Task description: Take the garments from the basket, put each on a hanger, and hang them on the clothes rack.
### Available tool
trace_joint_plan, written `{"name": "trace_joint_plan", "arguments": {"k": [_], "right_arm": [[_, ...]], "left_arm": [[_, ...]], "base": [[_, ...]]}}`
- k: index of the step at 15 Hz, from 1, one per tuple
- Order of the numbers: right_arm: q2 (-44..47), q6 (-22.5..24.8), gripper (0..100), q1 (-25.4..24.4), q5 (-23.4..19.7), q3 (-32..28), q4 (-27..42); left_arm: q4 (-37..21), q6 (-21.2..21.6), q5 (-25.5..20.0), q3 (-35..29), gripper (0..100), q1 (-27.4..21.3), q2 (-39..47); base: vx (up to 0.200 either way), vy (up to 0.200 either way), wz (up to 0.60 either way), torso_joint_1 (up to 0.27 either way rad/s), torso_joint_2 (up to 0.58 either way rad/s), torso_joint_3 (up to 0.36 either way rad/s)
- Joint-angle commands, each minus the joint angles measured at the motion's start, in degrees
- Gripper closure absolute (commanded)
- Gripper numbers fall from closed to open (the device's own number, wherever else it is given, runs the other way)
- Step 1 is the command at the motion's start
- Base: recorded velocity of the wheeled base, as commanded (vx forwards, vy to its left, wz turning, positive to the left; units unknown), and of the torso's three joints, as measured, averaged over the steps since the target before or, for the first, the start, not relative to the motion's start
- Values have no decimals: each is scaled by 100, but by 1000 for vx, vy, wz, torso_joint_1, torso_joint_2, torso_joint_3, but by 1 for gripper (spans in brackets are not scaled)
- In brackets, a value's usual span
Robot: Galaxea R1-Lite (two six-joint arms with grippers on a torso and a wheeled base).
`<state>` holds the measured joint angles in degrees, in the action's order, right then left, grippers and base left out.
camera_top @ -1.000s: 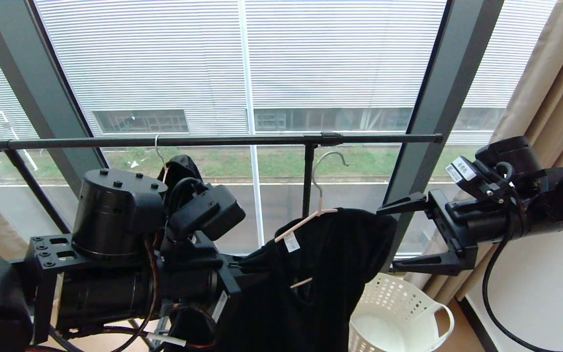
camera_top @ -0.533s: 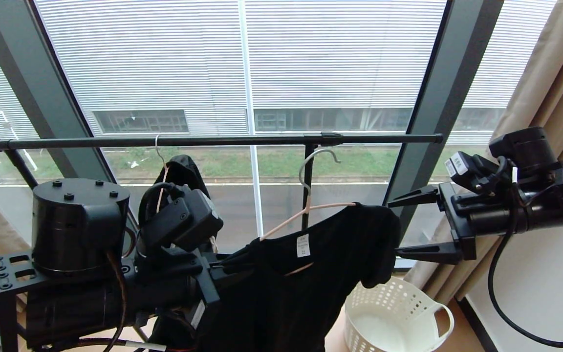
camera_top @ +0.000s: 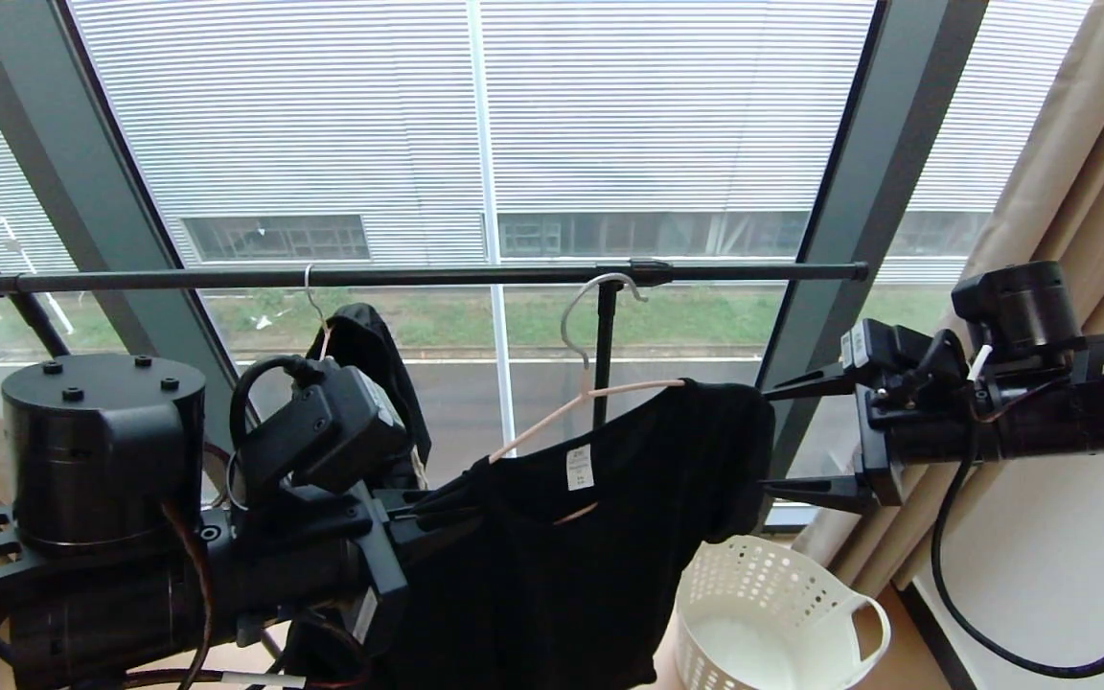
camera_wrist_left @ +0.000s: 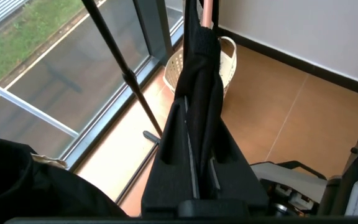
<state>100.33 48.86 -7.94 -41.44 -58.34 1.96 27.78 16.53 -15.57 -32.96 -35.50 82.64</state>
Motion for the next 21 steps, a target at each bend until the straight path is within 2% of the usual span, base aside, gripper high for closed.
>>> {"name": "trace_joint_plan", "arguments": {"k": [1, 7, 8, 13, 21], "right_arm": [[198, 10, 0, -50, 109, 60, -38], [514, 18, 0, -305, 575, 51, -47], [558, 18, 100, -323, 575, 34, -47], [576, -8, 100, -287, 584, -45, -47], [576, -8, 100, 73, 549, -107, -284]], "left_arm": [[-1, 8, 1, 44, 100, 17, -178], [-1, 17, 1, 185, 100, 17, -363], [-1, 8, 1, 220, 100, 17, -389], [-1, -1, 1, 370, 100, 192, -732], [-10, -18, -17, 967, 100, 570, -1365]], "base": [[0, 0, 0, 0, 0, 0], [0, 0, 0, 0, 0, 0], [0, 0, 0, 0, 0, 0], [0, 0, 0, 0, 0, 0], [0, 0, 0, 0, 0, 0]]}}
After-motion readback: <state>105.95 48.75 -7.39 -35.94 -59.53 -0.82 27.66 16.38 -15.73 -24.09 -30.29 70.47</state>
